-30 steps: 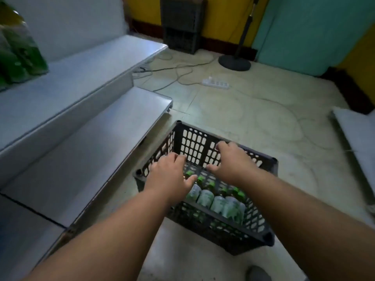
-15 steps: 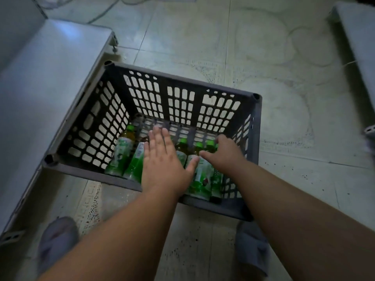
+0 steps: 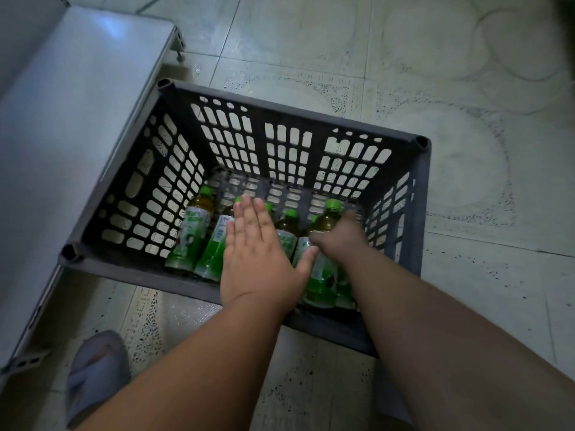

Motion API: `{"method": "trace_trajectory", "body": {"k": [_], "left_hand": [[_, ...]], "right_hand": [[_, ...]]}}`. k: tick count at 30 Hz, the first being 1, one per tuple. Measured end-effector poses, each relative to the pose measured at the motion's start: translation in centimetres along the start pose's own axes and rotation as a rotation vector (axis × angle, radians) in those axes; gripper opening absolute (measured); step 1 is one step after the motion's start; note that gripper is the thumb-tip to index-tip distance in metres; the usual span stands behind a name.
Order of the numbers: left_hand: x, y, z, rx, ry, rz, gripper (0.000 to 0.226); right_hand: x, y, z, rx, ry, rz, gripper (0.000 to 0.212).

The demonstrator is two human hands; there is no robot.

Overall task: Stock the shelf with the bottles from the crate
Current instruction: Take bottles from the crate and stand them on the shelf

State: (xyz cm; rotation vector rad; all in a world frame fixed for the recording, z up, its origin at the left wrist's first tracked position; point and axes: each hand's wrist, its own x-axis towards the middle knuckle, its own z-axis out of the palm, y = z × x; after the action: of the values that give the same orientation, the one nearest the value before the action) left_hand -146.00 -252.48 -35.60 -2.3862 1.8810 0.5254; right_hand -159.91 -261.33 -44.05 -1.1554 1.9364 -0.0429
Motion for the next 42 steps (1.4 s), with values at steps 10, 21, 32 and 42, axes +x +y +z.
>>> {"method": "trace_trajectory", "body": {"k": [10, 21, 32, 42], "left_hand": [[-4.9, -3.1, -8.1, -0.613, 0.034, 0.038, 0.108], [-16.3, -18.6, -25.0, -0.781, 0.341, -0.040, 0.094], [-16.1, -32.8, -32.1, -0.771, 0.538, -0.217, 0.093], [-3.7, -40.2, -32.3, -0.553, 0.577, -0.326, 0.104]], "right_hand": [[-15.4, -9.7, -10.3, 0.142, 0.119, -0.637, 0.069], [-39.8, -24.7, -7.1, 0.148, 0.020, -1.183, 0.082], [-45.6, -37.8, 3.1, 0.112, -0.131, -1.454, 0.080], [-37.0, -49.0, 9.2, 0.088, -0.038, -1.480, 0.077]]}}
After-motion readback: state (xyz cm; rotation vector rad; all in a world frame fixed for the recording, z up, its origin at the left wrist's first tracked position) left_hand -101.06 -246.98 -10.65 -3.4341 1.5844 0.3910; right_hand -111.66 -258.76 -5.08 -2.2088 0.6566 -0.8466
